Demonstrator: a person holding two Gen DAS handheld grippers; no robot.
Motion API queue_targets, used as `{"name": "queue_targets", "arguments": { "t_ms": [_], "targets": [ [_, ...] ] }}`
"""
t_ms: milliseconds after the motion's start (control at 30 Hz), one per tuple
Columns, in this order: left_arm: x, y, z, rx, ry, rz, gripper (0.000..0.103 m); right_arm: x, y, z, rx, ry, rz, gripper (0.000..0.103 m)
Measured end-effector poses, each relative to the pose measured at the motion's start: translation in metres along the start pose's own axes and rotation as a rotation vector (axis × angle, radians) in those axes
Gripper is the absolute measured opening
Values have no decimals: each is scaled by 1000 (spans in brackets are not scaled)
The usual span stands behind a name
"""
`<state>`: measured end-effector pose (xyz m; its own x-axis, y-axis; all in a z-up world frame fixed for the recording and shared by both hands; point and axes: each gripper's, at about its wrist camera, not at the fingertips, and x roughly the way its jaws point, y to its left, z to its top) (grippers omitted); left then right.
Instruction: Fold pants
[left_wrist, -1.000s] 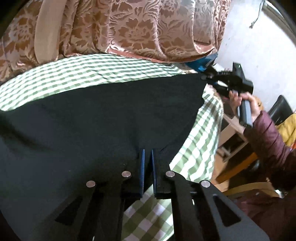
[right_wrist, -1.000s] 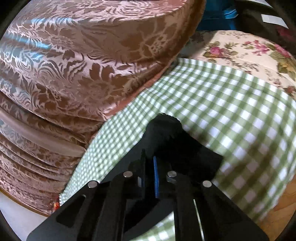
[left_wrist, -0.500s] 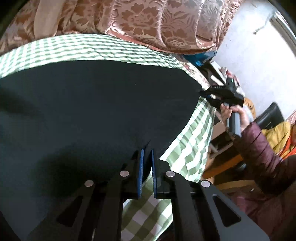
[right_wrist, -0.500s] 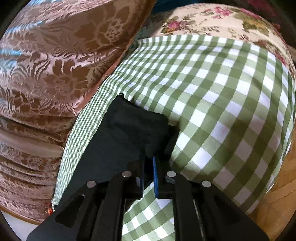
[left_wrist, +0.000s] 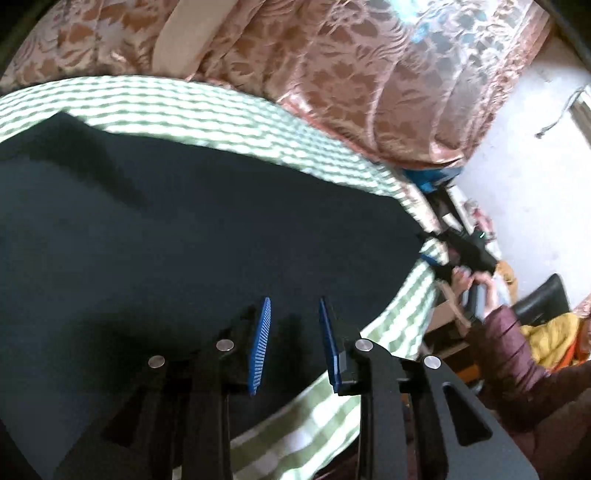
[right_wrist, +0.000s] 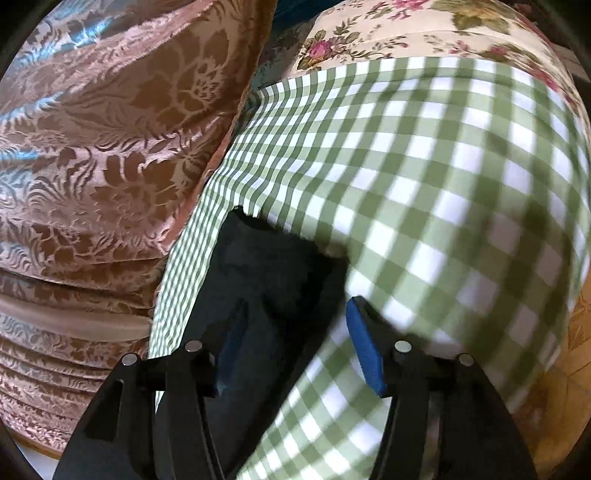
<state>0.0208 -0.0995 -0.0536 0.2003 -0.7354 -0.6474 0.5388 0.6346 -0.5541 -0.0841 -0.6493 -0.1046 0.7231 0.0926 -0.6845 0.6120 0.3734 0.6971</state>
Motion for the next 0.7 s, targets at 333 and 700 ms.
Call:
{"name": "queue_targets", "arguments": {
  "t_ms": [333, 700],
  "targets": [
    [8, -3, -20, 79, 79, 6, 25, -12, 15, -4, -150, -50, -149, 13],
    [-33, 19, -14, -31, -48, 65, 25, -48, 31, -6, -219, -158, -230, 50]
  ]
}}
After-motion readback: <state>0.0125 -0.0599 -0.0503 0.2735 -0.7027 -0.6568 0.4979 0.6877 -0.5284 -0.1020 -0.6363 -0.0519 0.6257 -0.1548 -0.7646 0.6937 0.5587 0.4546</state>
